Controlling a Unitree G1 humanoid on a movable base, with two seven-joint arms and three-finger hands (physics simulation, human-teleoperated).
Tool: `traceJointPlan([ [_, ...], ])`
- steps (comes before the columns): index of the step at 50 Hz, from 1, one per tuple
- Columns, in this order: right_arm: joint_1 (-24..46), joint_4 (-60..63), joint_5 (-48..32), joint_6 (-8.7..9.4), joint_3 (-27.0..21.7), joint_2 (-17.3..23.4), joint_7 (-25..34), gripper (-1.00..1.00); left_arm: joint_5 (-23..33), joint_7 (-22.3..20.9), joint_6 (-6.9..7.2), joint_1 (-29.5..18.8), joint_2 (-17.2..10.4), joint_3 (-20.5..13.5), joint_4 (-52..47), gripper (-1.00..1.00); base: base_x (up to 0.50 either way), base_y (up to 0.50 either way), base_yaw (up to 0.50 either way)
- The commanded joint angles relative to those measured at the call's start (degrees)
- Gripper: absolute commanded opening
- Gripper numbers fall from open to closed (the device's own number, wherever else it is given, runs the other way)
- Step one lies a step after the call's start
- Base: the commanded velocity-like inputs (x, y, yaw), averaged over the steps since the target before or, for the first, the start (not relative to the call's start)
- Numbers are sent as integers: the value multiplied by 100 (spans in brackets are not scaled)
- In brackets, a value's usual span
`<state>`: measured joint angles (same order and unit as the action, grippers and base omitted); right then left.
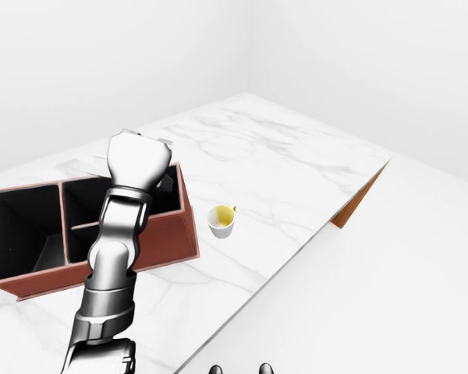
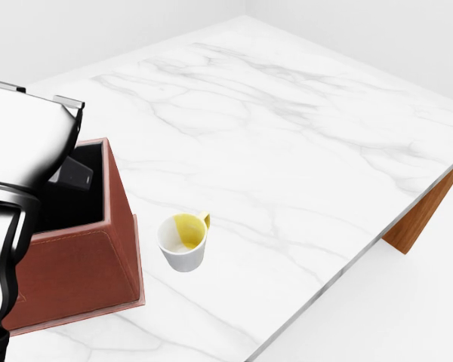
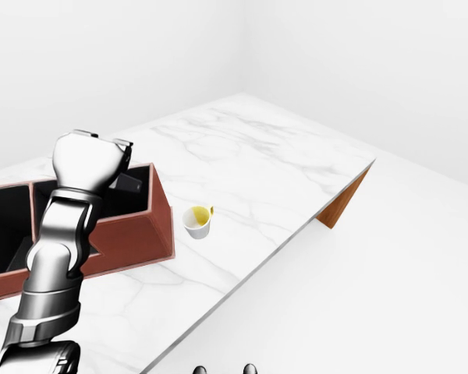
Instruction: Pick up the book and place it in the right compartment of the caddy.
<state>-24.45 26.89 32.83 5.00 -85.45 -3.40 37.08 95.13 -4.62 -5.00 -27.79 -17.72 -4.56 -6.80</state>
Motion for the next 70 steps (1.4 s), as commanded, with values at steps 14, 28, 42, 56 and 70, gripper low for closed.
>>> traceJointPlan([
  [14,3,-25,-25,0,17,0,2,100,212,88,0,-134,62,129,549,-100,0,0,0],
  [28,8,-34,-19,0,11,10,2,100,328,68,0,-330,59,271,1163,-100,0,0,0],
  [42,-7,20,-2,0,16,-2,-14,100,366,153,0,-557,36,318,2000,-100,0,0,0],
  [56,-4,28,-17,0,3,-15,1,100,351,345,0,-656,18,401,2499,-100,0,0,0],
  [70,-6,15,-47,0,25,-16,-4,100,247,152,0,-553,-35,338,2191,100,0,0,0],
])
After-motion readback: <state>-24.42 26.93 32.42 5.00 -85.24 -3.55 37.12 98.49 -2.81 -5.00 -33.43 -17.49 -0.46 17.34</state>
